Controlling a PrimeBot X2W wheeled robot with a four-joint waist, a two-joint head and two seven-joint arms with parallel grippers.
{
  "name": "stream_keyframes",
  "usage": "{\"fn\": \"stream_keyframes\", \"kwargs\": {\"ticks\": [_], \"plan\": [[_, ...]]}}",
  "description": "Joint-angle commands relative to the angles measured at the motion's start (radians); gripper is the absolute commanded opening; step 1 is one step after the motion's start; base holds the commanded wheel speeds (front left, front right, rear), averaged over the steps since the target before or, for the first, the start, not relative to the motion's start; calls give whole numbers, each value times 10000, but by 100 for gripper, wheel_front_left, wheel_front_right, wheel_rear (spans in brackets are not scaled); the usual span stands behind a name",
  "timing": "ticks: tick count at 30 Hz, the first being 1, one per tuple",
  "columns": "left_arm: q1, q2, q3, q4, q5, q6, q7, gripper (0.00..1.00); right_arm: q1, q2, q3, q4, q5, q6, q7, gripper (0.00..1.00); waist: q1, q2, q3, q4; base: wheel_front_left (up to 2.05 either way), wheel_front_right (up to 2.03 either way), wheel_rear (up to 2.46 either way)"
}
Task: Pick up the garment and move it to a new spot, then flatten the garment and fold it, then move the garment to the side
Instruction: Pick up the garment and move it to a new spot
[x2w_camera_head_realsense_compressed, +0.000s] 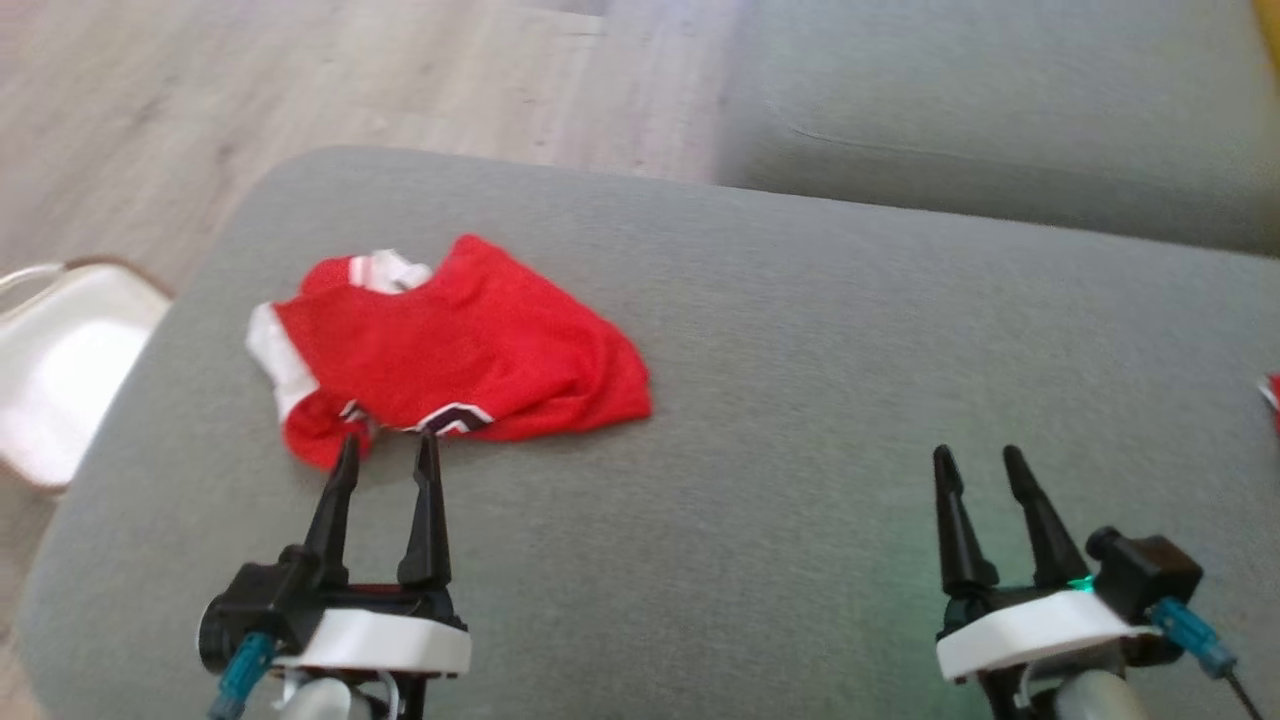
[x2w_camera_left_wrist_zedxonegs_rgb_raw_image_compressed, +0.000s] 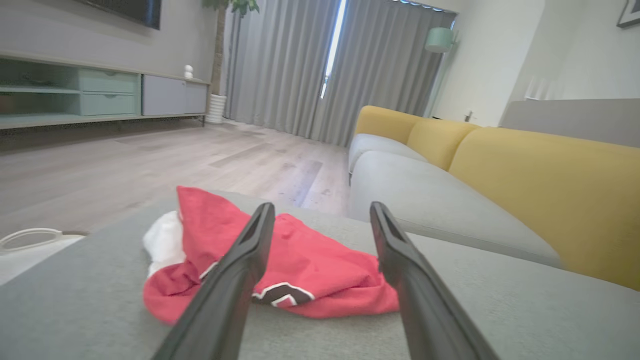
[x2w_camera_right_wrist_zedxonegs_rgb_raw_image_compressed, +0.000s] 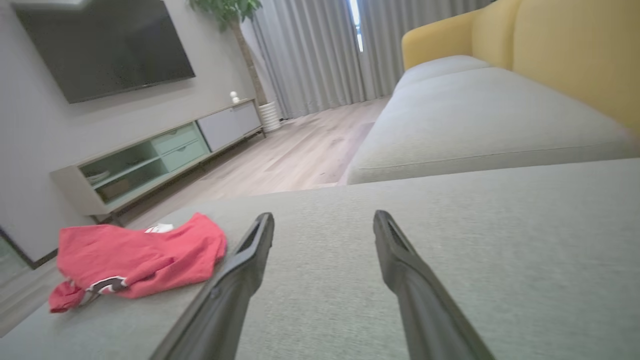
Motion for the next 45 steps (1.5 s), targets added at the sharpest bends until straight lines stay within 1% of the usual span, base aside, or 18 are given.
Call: {"fn": "stream_keyframes", "kwargs": {"ticks": [1,6,10,16,21,24,26,31,35,38,41,45], "plan": [[-162,20,451,-296,105,13,-51,100,-232,-51,375,-353,103,-7,-120,100,0,0,-128,555,0,0,0],[-59,20,624,-289,228,-16,-51,100,-182,-51,667,-287,242,-7,-120,100,0,0,-245,1133,0,0,0],[-26,20,783,-298,309,-59,-51,100,-128,-51,900,-264,375,-7,-120,100,0,0,-280,1419,0,0,0],[5,20,993,-320,400,-118,-51,100,-80,-51,1123,-285,473,-7,-120,100,0,0,-242,1549,0,0,0],[-154,53,1043,-269,528,-190,-51,100,-85,-51,1121,-283,622,-7,-120,100,0,0,-30,1503,0,0,0],[-558,219,1064,-103,650,-297,-51,100,-235,-51,1114,-278,527,-7,-120,100,0,0,273,1356,0,0,0],[-1037,435,1124,58,683,-361,-51,100,-363,-51,1051,-335,443,-7,-120,100,0,0,522,1207,0,0,0],[-3005,1321,827,786,809,-567,416,100,-738,-51,814,-516,123,-7,-120,100,0,0,1251,680,0,0,0],[-4864,2020,51,1695,732,-669,1386,100,-1052,-51,493,-685,-118,-7,-120,100,0,0,1866,166,0,0,0],[-6173,2598,-1219,2485,141,-682,2384,100,-1317,-51,351,-840,-272,-7,-120,100,0,0,2334,-267,0,0,0],[-7267,3259,-2695,3148,-973,-685,3540,100,-1594,-51,242,-1013,-332,-7,-120,100,0,0,2785,-695,0,0,0],[-8210,3925,-4396,3533,-2945,-686,5338,100,-1848,-51,74,-1241,-314,-7,-120,100,0,0,3258,-1100,0,0,0]]}}
